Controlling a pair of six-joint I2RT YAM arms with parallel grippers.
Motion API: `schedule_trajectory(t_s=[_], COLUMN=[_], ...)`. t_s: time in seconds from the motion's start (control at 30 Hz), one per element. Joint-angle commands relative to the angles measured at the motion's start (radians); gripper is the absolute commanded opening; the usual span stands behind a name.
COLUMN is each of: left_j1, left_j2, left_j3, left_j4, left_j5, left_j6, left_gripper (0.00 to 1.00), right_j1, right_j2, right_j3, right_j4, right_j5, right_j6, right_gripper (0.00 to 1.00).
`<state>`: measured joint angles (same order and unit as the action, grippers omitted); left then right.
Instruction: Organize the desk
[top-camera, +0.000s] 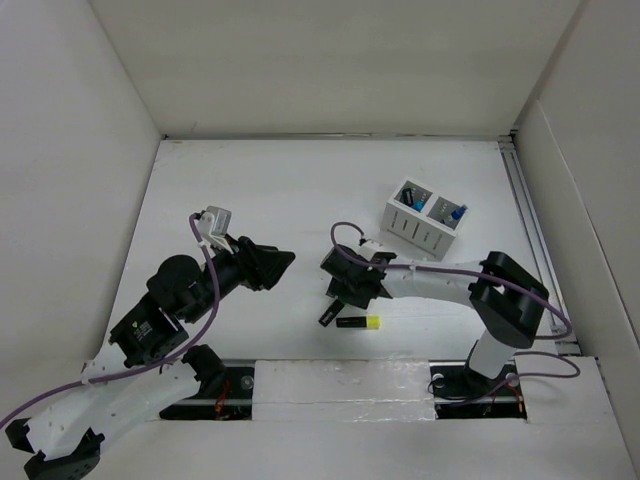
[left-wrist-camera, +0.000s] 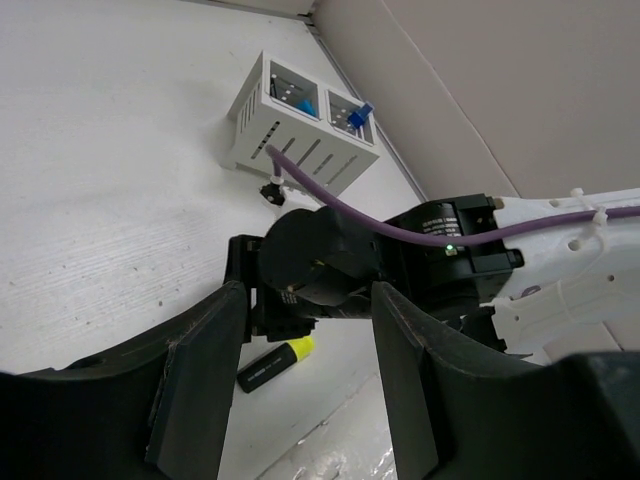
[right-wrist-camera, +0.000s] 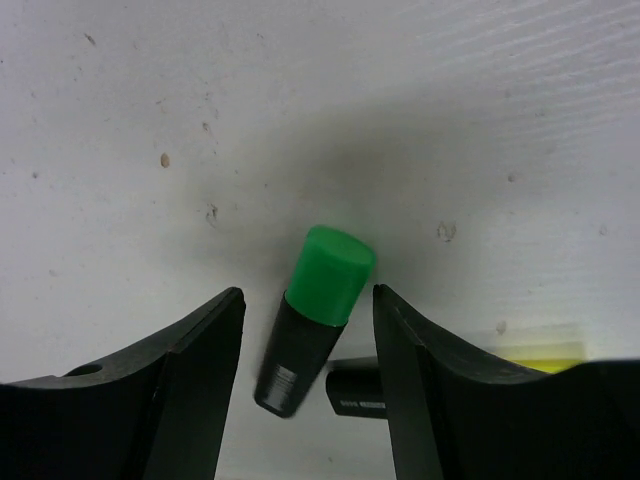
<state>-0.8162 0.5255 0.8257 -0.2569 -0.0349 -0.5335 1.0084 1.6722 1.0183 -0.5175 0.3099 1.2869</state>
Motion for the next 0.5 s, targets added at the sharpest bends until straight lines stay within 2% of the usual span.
schedule_trajectory(t_s=[0.0,0.13,0.2,0.47], left_j1=[0.003,0.003,0.003,0.003], left_j2=[-0.01,-0.012,-0.01,-0.009], left_j3=[-0.007,-0.004,-0.003,0.004], left_j4=[0.011,0.007,0.004,-0.004], left_j5=[0.012,0.003,0.0,-0.022], left_j6=[-0.003,0.007,0.012,0.026], left_gripper=[0.49,0.49,0.49,0.5], right_j1=[-0.001,-0.001,-0.001,-0.001], right_j2=[0.056,0.103,0.115,0.23], right_j3=[0.087,0.126,0.132,0.243], right_j4=[-0.05,-0.081,-0.061,-0.133], right_j5=[0.009,0.005,0.001,0.021], right_j6=[-0.015,-0.023,-0.04,-0.098], right_gripper=[0.59,0.58,0.51,0.42])
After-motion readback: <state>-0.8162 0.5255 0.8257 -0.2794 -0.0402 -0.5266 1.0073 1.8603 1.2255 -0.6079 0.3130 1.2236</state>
